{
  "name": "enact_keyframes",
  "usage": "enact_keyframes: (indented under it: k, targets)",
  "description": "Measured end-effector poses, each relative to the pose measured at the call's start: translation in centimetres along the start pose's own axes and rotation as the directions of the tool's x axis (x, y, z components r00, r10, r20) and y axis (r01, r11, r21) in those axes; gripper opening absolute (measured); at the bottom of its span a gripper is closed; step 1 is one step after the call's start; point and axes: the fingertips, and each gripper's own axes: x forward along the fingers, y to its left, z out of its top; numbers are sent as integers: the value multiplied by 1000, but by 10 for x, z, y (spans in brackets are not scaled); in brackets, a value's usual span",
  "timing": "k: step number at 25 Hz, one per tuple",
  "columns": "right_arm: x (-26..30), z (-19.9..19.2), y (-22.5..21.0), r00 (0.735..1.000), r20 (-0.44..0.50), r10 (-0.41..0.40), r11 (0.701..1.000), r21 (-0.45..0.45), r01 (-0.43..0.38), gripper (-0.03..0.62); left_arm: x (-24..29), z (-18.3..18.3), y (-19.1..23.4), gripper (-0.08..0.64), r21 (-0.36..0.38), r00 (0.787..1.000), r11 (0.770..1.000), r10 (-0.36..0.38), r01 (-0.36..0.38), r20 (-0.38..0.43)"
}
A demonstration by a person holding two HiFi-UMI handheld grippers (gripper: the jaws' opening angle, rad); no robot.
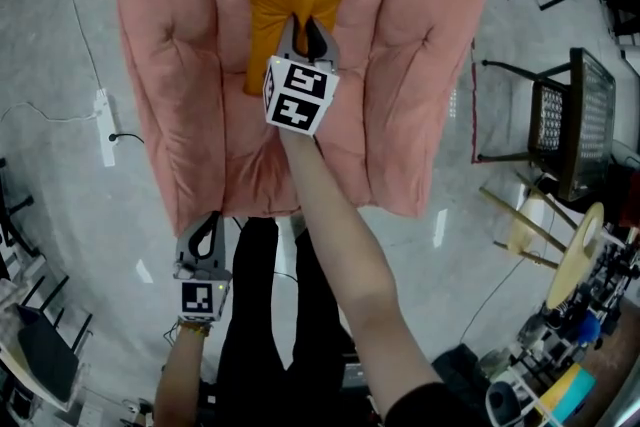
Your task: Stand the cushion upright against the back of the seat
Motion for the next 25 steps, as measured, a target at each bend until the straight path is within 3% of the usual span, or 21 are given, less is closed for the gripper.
enact_keyframes:
  k: [7, 12, 18, 25]
  targets:
    - [14, -2, 0, 1000, -28, -9, 1000, 5, 9, 117, 0, -2, 5, 14, 1, 1000, 1000, 1, -1, 15]
    - [10, -4, 2, 998, -42, 37, 999, -15, -37, 190, 0, -7, -2, 14, 15, 1000, 1000, -20, 20, 10]
    - [-9, -5, 5, 994, -41, 104, 994, -17, -105, 204, -6, -7, -10, 14, 16, 999, 999, -31, 31, 8]
    - [-36, -1, 13, 987, -27, 161, 981, -102, -163, 209, -11, -7, -22, 14, 18, 999, 999, -32, 32, 12]
